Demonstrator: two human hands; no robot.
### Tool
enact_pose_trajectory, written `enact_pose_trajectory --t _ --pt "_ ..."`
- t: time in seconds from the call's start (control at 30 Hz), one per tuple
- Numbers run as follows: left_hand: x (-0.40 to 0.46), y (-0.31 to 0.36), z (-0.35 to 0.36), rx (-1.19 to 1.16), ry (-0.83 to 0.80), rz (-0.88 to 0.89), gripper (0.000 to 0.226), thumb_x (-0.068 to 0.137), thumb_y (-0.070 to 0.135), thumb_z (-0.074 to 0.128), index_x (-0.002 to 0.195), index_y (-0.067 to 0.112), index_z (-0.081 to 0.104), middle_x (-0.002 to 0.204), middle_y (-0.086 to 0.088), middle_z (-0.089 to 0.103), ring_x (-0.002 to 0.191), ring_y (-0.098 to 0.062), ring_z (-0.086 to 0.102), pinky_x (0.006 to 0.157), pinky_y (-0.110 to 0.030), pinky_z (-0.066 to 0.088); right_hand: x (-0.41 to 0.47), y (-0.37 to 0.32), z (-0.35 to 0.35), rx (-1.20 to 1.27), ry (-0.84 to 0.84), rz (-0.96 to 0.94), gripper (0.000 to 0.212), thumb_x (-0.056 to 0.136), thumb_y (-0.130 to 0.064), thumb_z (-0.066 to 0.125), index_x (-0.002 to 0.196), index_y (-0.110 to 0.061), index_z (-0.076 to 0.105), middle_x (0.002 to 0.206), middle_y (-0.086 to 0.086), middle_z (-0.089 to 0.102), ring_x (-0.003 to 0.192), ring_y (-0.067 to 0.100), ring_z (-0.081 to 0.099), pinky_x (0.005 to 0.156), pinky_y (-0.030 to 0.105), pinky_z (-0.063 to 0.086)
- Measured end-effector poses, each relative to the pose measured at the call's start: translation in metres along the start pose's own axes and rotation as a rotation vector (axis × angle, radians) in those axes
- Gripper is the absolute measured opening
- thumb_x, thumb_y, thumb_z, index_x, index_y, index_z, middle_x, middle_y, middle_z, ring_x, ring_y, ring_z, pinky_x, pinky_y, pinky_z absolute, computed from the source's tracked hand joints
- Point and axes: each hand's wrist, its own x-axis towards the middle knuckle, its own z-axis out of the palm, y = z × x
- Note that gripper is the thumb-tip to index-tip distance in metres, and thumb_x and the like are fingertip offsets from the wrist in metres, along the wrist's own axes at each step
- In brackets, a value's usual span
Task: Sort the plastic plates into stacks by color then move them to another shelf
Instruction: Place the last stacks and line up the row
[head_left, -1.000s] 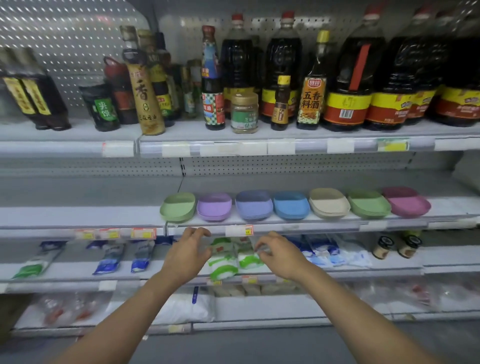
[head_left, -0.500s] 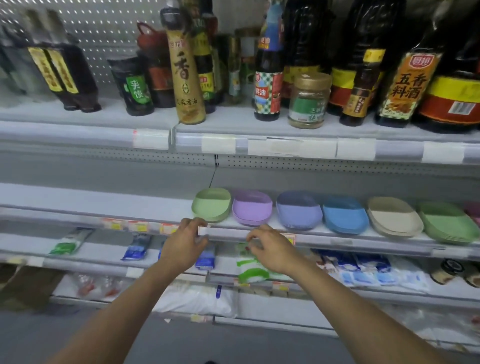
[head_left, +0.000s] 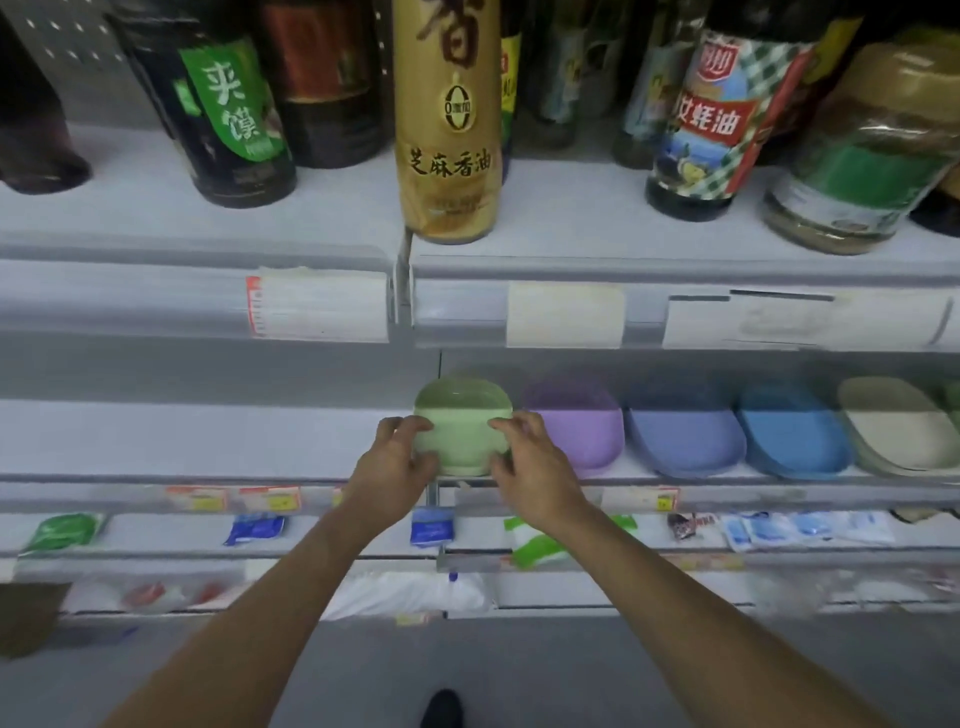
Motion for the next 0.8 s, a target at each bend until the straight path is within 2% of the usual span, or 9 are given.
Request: enact_pose_trajectory --t 0.07,0.27,0.43,0.57,0.7,0.8 --pt "0.002 0.002 0.002 -0.038 -0.001 0.020 0.039 0.093 0.025 0.064 0.130 0.031 0.054 0.125 0.009 0.041 0.069 -0.012 0.068 0.076 -0.032 0.055 0.005 0.000 0.001 -0.007 0.000 0.009 0.048 0.100 -0.029 0.056 0.147 -0.025 0.047 0.152 0.003 0.032 0.110 0.033 0.063 0.095 0.042 0.052" --pt "-0.003 0.006 0.006 -0.058 0.028 0.016 0.037 0.090 0.020 0.066 0.126 0.025 0.060 0.125 0.002 0.047 0.072 -0.010 0.065 0.076 -0.026 0.048 0.007 0.006 0.008 0.034 -0.001 -0.001 0.043 0.098 -0.022 0.059 0.140 -0.022 0.054 0.151 0.001 0.030 0.103 0.030 0.065 0.096 0.038 0.052" --pt "-0.016 0.007 0.008 -0.066 0.036 0.046 0.033 0.093 0.023 0.066 0.126 0.023 0.059 0.130 0.000 0.047 0.072 -0.007 0.065 0.075 -0.027 0.053 0.000 0.007 0.011 0.059 0.001 -0.023 0.038 0.099 -0.021 0.057 0.137 -0.020 0.056 0.149 0.000 0.030 0.095 0.025 0.065 0.095 0.034 0.050" --pt "-0.016 0.008 0.006 -0.078 0.031 0.041 0.035 0.093 0.024 0.066 0.128 0.024 0.058 0.132 -0.002 0.049 0.074 -0.006 0.064 0.074 -0.023 0.050 -0.002 0.004 0.000 0.068 -0.022 -0.033 0.042 0.099 -0.023 0.058 0.140 -0.022 0.053 0.149 -0.002 0.032 0.096 0.022 0.065 0.097 0.036 0.050" --pt "-0.014 0.010 -0.001 0.023 0.142 0.021 0.034 0.091 0.028 0.069 0.124 0.023 0.062 0.134 -0.004 0.049 0.094 -0.022 0.063 0.082 -0.036 0.056 -0.011 0.026 -0.031 -0.049 0.082 -0.048 0.033 0.100 -0.030 0.056 0.132 -0.024 0.058 0.136 -0.003 0.045 0.103 0.021 0.062 0.084 0.036 0.052" --pt "-0.011 0.036 0.006 0.089 0.214 0.143 0.031 0.089 0.024 0.069 0.120 0.020 0.064 0.128 -0.008 0.054 0.105 -0.028 0.059 0.084 -0.039 0.055 -0.020 0.064 -0.056 -0.139 0.187 0.038 0.027 0.100 -0.031 0.056 0.125 -0.024 0.062 0.130 -0.002 0.050 0.100 0.025 0.064 0.079 0.036 0.053"
